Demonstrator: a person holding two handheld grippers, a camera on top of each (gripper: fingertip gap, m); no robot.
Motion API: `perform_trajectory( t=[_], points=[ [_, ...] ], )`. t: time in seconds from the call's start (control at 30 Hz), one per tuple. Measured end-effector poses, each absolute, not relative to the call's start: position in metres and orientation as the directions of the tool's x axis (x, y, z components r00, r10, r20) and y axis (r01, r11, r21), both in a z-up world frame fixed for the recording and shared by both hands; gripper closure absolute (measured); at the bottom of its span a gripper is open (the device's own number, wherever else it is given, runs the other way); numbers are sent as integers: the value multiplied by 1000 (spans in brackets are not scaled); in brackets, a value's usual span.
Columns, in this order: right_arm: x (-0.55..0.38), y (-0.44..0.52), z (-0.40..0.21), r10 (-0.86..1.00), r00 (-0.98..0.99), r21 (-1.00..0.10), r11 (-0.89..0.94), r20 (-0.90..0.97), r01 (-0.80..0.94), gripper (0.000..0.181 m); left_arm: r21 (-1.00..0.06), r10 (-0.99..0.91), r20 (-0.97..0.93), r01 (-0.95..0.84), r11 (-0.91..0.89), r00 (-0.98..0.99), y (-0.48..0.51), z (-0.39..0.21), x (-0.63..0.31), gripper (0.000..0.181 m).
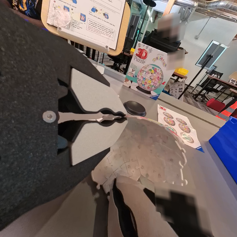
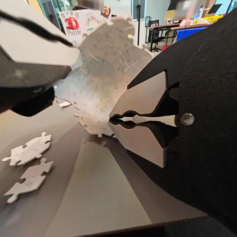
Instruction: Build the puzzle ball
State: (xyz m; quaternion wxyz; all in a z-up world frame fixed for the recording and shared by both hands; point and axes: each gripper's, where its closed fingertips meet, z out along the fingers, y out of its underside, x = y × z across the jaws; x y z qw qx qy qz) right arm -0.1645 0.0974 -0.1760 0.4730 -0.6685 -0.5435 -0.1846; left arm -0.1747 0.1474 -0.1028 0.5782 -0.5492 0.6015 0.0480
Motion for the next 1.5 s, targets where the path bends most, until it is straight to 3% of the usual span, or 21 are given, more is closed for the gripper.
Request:
perform_trajectory(
  t=[0.13,0.3,0.43,0.57,0.73,0.9,1.03,1.17,1.5],
  points=[
    [-159,88,-177,581,402,-477,-27,708,879,181,-575,-599,-753,-715,399,271,146,-101,-174,179],
    [-153,94,-179,560,404,-456,-53,723,889,181,-574,-595,-757,-711,407,270,144,-100,-172,179],
    [-153,87,-160,540,489,-565,-30,685,824,181,-609,-635,-715,-708,359,294,149,-103,-175,179],
    [-141,75,-144,538,663,-734,-113,521,669,181,-712,-742,-548,-681,171,387,163,-111,-180,179],
    [-128,68,-138,515,756,-808,-185,404,559,170,-799,-829,-225,-583,-143,512,179,-126,-189,180],
    [-132,66,-140,541,774,-839,-210,328,503,167,-763,-835,83,-504,-404,543,187,-141,-189,180],
    [-130,68,-146,542,791,-845,-248,285,474,146,-704,-806,258,-467,-535,533,186,-146,-184,180],
    [-117,70,-138,516,823,-874,-255,239,414,145,-641,-785,361,-478,-601,503,176,-154,-180,179],
    [-101,68,-120,531,847,-940,-307,-38,150,135,-655,-798,393,-470,-592,458,166,-157,-177,178]
  ],
)
